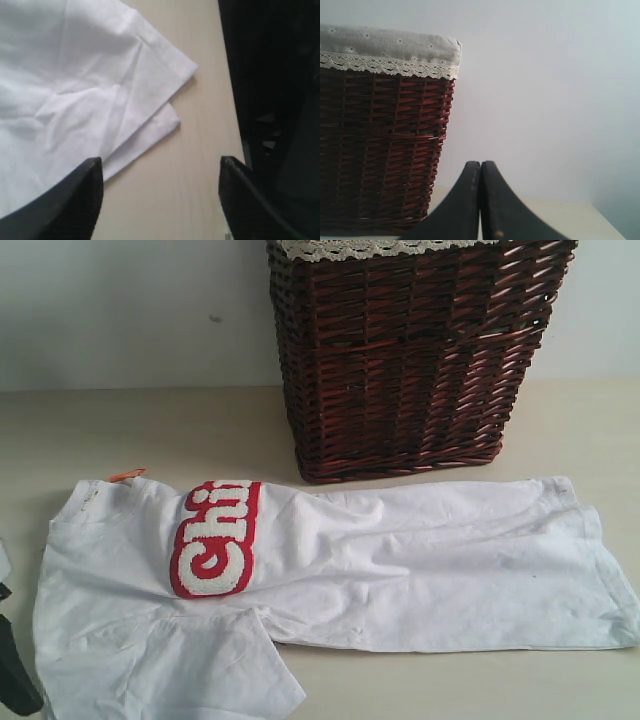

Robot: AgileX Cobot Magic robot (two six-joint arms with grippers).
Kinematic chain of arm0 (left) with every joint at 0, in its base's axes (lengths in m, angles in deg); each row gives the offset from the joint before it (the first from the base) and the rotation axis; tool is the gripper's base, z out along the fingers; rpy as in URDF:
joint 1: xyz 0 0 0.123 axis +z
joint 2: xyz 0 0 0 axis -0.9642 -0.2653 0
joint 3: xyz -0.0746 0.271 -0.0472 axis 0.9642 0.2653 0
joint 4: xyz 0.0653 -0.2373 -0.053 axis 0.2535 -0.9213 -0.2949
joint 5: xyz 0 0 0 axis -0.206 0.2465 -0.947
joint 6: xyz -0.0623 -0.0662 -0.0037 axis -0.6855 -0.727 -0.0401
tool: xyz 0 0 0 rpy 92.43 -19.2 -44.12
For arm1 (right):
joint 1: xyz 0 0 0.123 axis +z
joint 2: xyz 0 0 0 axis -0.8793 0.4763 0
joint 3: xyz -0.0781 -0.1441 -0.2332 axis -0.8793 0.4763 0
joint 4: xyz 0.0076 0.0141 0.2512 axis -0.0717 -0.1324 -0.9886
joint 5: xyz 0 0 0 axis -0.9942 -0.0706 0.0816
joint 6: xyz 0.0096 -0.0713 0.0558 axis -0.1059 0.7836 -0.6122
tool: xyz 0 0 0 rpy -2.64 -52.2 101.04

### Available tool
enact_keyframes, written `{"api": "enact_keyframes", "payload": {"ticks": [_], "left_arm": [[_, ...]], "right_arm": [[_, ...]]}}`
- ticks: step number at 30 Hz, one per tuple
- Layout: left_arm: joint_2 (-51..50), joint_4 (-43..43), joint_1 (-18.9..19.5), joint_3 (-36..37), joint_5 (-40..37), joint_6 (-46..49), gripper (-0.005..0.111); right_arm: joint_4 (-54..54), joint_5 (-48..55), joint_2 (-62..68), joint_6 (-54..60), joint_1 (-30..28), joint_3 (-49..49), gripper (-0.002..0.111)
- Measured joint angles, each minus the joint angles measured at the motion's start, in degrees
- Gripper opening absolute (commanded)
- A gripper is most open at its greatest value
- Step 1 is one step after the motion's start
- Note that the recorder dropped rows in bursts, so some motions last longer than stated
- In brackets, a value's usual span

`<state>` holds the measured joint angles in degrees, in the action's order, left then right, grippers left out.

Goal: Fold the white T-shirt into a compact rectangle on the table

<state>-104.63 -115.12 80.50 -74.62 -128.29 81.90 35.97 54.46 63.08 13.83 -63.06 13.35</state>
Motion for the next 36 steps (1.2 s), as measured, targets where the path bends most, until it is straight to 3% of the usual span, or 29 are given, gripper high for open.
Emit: {"api": "enact_keyframes", "payload": {"ticks": [7,23,29,32,36], "left_arm": [[-3.45,-0.69,-7.92,0.26,1.26,0.23,0.064],[-12.67,-4.95,-13.58,0.26,19.15,0.23,0.064],[-14.72,-6.51,-15.94,0.05,20.12,0.81,0.063],[-15.58,-7.86,-17.19,0.05,20.15,1.16,0.051],[-16.00,-10.55,-18.08,0.65,22.12,1.17,0.018]], "right_arm": [[0.00,0.00,0.00,0.00,0.00,0.00,0.000],[0.00,0.00,0.00,0.00,0.00,0.00,0.000],[0.00,0.00,0.00,0.00,0.00,0.00,0.000],[0.00,0.00,0.00,0.00,0.00,0.00,0.000],[0.00,0.00,0.00,0.00,0.00,0.00,0.000]]}}
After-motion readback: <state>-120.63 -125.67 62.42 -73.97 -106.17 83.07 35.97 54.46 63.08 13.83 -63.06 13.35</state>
